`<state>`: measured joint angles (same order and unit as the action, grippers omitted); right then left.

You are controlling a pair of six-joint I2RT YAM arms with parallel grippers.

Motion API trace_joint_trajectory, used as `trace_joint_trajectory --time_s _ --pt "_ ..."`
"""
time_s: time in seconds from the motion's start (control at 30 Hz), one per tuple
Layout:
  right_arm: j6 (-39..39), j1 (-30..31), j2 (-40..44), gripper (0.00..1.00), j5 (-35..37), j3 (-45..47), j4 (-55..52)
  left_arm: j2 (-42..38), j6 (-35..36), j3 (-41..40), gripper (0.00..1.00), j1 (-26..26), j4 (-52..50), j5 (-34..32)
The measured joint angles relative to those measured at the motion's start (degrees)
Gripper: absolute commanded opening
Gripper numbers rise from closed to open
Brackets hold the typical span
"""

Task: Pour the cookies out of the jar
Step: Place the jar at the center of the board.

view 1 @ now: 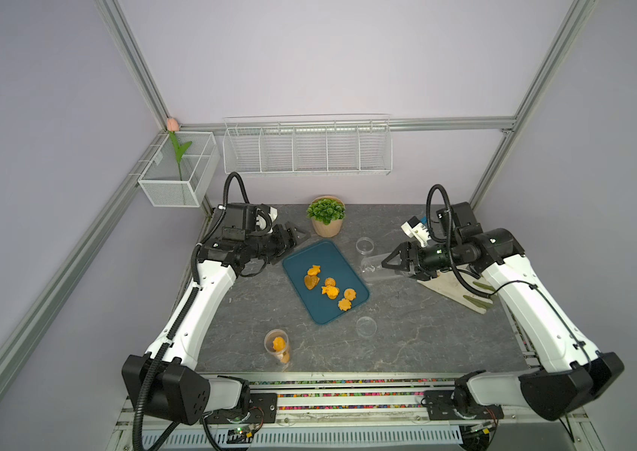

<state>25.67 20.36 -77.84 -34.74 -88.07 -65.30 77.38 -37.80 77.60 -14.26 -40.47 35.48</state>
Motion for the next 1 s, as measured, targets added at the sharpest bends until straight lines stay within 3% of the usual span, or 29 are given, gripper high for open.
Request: trace_joint_trajectory --time_s 0.57,1.0 --pt "-3.0 5.4 -0.3 0.69 15.4 -3.6 -14.8 0.1 3.0 0.0 0.82 0.4 -4.2 -0.5" --pt "-3.5 12.8 -7.9 0.68 24.0 -9.2 -19.6 -2.5 3.0 -0.9 0.82 0.4 -5.1 -0.6"
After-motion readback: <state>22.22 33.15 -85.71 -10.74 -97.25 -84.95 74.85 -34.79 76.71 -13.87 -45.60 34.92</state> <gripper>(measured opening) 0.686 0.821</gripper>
